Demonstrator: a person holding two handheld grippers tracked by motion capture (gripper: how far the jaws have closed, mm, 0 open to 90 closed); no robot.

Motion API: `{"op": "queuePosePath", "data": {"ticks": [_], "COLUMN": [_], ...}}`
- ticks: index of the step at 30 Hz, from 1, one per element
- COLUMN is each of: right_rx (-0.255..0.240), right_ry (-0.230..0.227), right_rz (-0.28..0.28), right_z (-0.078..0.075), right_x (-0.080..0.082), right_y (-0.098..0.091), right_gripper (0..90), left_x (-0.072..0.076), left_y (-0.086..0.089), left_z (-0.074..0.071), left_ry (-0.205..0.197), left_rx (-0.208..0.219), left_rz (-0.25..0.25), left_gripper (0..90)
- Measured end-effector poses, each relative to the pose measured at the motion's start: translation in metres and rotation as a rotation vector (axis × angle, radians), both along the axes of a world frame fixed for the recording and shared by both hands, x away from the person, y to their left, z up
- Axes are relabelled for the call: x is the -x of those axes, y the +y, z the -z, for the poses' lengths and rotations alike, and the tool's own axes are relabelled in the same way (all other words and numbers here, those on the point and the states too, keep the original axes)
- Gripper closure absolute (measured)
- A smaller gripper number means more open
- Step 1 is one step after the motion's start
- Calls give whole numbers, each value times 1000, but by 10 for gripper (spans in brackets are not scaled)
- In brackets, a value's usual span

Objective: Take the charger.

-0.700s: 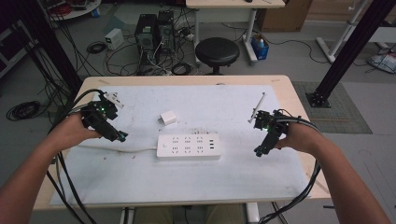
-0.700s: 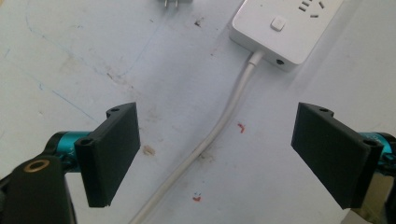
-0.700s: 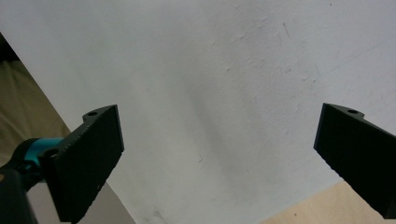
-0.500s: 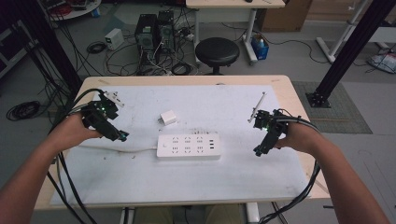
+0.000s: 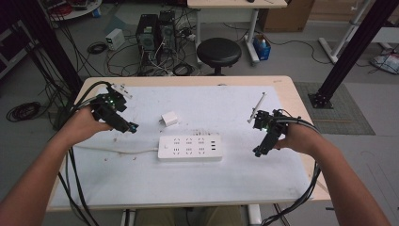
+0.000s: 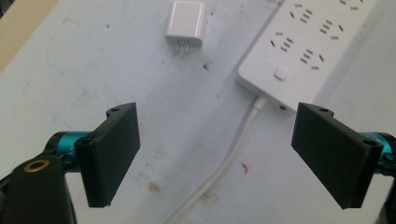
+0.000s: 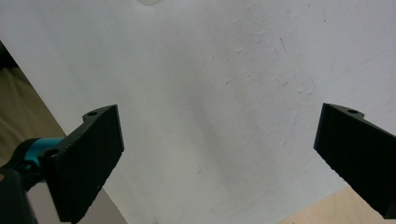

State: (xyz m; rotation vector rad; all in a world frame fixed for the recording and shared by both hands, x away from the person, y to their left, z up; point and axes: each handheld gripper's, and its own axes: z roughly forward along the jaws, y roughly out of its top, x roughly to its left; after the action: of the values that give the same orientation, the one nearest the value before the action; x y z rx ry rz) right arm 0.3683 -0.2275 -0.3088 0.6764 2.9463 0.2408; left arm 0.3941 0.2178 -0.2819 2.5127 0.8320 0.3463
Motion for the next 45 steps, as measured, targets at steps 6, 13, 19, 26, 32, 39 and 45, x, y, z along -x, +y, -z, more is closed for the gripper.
{"op": "queuePosePath", "data": {"ticks": [6, 13, 19, 26, 32, 39, 45], "right_rx": [2, 1, 5, 0, 1, -6, 1], "right_ry": [6, 10, 18, 19, 17, 24, 27], "right_rz": [13, 15, 27, 29, 24, 40, 38], "right_z": [1, 3, 4, 6, 6, 7, 9], "right_x": [-2, -5, -9, -11, -11, -11, -12], "right_y": [1, 0, 1, 3, 1, 0, 1], "right_gripper": [8, 8, 8, 8, 8, 8, 8], "left_x": [-29, -54, -72, -93, -103, -112, -118], "left_y": [-10, -19, -31, -52, -58, -64, -68], "left_z": [14, 32, 45, 73, 91, 109, 122], "left_ry": [1, 6, -4, 19, 51, 76, 92], "left_rx": [53, 84, 102, 66, 58, 29, 18], "left_rz": [-37, -26, 31, 83, 79, 71, 53], "left_gripper": [154, 154, 154, 154, 155, 156, 157]}}
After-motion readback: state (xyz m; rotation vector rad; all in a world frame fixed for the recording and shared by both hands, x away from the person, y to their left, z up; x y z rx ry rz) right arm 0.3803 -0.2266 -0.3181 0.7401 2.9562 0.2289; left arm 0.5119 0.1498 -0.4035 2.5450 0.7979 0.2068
